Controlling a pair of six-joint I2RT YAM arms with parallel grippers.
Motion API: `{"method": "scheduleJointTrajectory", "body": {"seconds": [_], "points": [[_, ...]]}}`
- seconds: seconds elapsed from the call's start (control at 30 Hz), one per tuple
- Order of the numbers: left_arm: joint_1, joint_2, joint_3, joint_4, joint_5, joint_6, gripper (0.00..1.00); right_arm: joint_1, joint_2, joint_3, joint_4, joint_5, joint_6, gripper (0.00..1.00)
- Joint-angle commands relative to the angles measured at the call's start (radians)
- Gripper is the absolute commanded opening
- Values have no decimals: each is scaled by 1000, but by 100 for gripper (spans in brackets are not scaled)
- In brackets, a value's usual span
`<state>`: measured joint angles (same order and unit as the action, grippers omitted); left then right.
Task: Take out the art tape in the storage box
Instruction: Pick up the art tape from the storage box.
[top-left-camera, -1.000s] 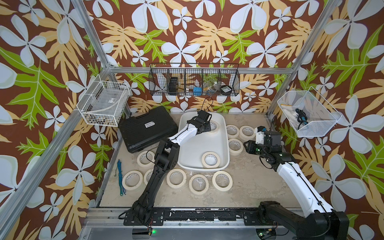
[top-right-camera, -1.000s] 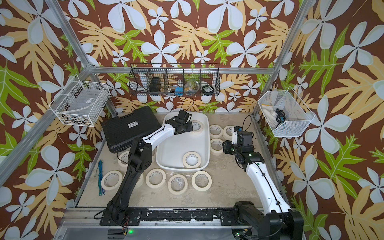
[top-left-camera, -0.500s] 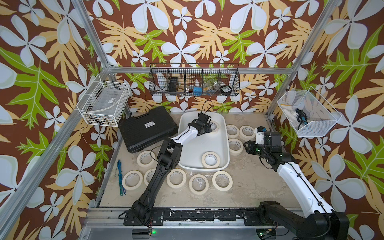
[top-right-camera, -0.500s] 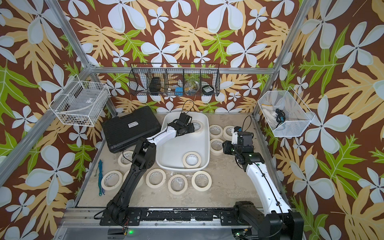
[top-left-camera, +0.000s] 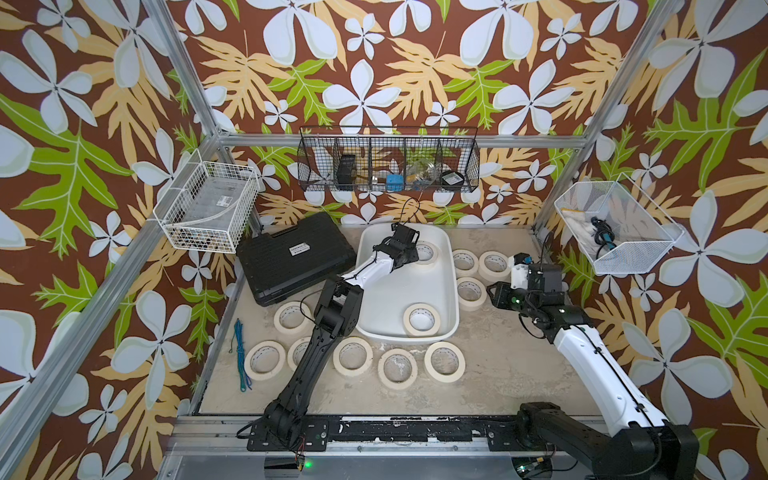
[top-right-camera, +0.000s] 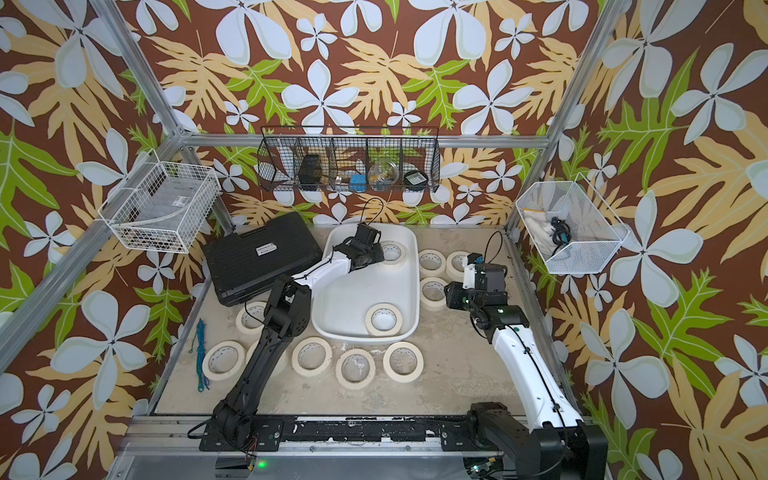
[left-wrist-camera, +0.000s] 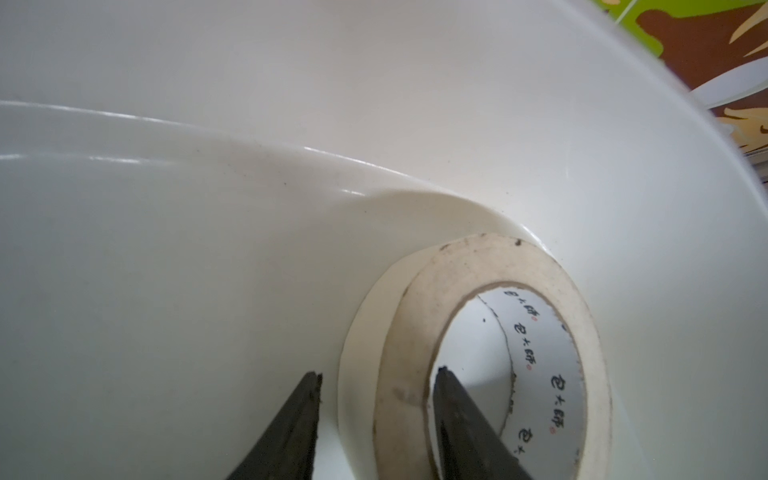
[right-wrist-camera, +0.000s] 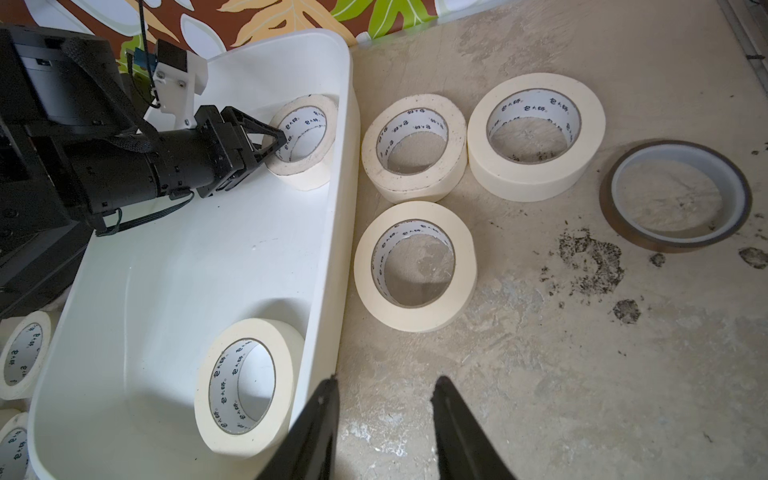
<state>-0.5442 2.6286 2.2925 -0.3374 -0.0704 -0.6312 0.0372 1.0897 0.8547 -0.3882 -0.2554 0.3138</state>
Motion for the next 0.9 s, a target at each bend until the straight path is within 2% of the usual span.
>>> {"method": "scheduleJointTrajectory", "body": {"seconds": [0.0, 0.07, 0.37, 0.7, 0.87], "points": [[3, 17, 13, 1, 11, 1, 46, 0, -1, 6, 11, -5, -1, 41], [3, 21, 14, 2, 13, 1, 43, 0, -2, 6, 9, -5, -1, 41], [3, -7, -11, 6, 54, 10, 17, 0, -5, 10, 5, -1, -5, 41], [3, -268, -305, 58, 48, 58, 10, 0, -8, 28, 4, -32, 9, 41], [-17, -429, -468, 38, -6, 93, 9, 12, -1, 59, -5, -52, 24, 41]]}}
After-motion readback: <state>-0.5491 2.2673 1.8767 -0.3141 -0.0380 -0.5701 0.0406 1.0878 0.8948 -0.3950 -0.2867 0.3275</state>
